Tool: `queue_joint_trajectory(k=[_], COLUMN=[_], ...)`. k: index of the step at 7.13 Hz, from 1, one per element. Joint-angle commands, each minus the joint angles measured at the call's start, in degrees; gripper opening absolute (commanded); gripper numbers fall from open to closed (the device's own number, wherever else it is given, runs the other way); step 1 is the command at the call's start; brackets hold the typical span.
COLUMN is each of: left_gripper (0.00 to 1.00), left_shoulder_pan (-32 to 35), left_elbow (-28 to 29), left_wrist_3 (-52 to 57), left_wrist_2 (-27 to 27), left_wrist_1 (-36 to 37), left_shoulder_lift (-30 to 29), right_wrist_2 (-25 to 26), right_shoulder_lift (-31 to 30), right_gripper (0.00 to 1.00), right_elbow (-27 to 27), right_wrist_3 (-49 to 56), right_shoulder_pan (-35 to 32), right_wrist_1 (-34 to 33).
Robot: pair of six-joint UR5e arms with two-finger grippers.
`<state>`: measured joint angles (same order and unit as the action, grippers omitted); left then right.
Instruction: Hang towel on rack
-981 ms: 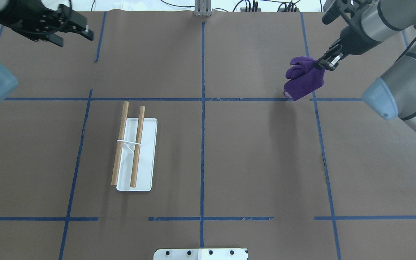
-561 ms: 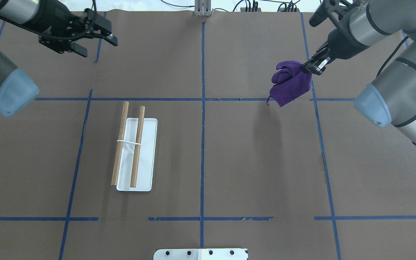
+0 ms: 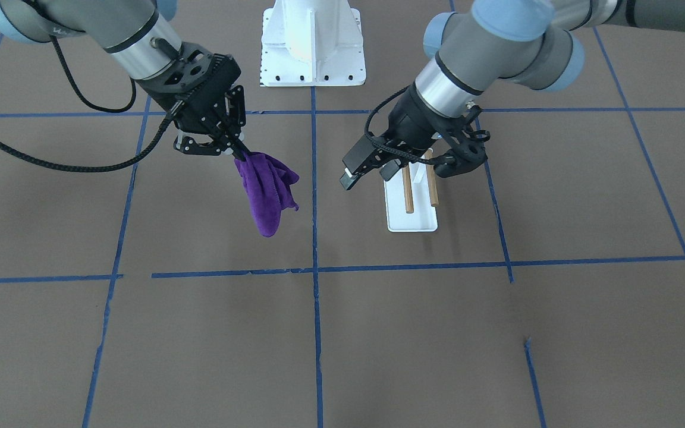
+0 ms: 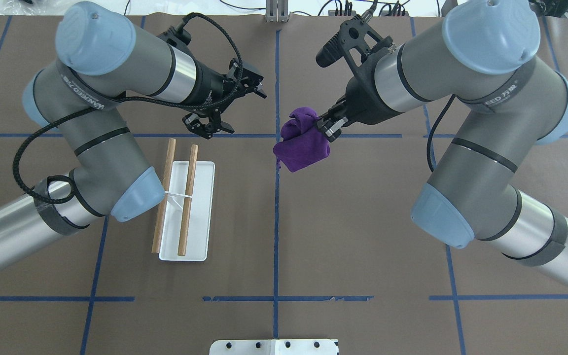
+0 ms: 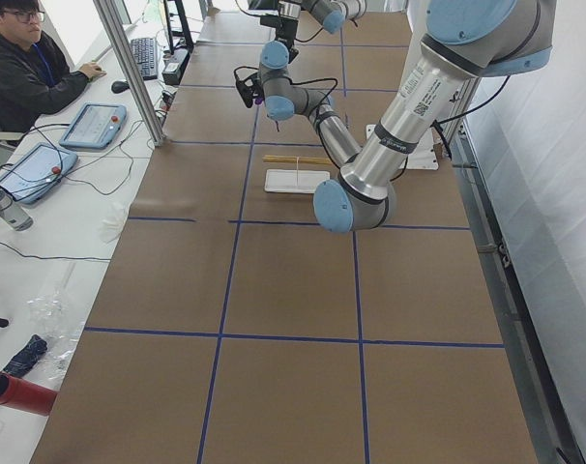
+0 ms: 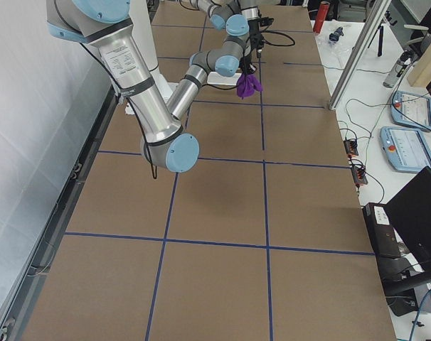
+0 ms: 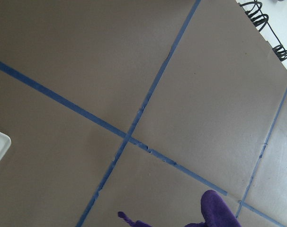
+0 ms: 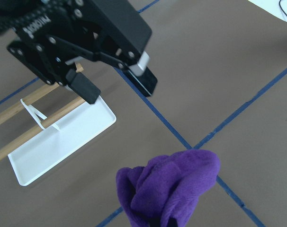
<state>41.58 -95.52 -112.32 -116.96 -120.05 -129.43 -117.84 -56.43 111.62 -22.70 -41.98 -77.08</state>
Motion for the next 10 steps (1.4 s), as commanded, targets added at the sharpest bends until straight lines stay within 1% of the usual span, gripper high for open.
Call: queue_joint_trajectory(k=[1,2,3,8,9,10], left_gripper=[0.93,0.86,0.85,0.86,0.83,0.7], left_shoulder_pan=[-1.06,-0.97,-0.97,-1.67,-1.67,-1.93], left_elbow=[3.31,3.41,3.76,4.64,4.64,4.64], left_wrist_3=[-10.5,-16.29,-17.48,-19.77,-19.95,-20.21], left_wrist_2=[0.5,0.5,0.59,0.5,0.5,0.5], left_wrist_1=[-2.82,-5.0,-6.24,-6.6,-6.6,-6.69], left_shoulder_lift=[-1.86,-1.7,-1.79,-3.28,-3.45,-3.46], right_wrist_2=[0.95,1.04,1.65,1.83,2.26,2.44], right_shoulder_lift=[0.44,0.44,0.44,0.97,0.97,1.06], right_gripper=[0.0,0.0,0.0,0.0,0.0,0.0], right_elbow=[0.71,0.79,0.79,0.97,0.97,0.88], right_wrist_3=[-1.21,-1.21,-1.21,-1.38,-1.38,-1.38], right_shoulder_pan=[0.67,0.76,0.85,1.37,1.55,1.73], right_wrist_1=[0.0,0.0,0.0,0.0,0.0,0.0])
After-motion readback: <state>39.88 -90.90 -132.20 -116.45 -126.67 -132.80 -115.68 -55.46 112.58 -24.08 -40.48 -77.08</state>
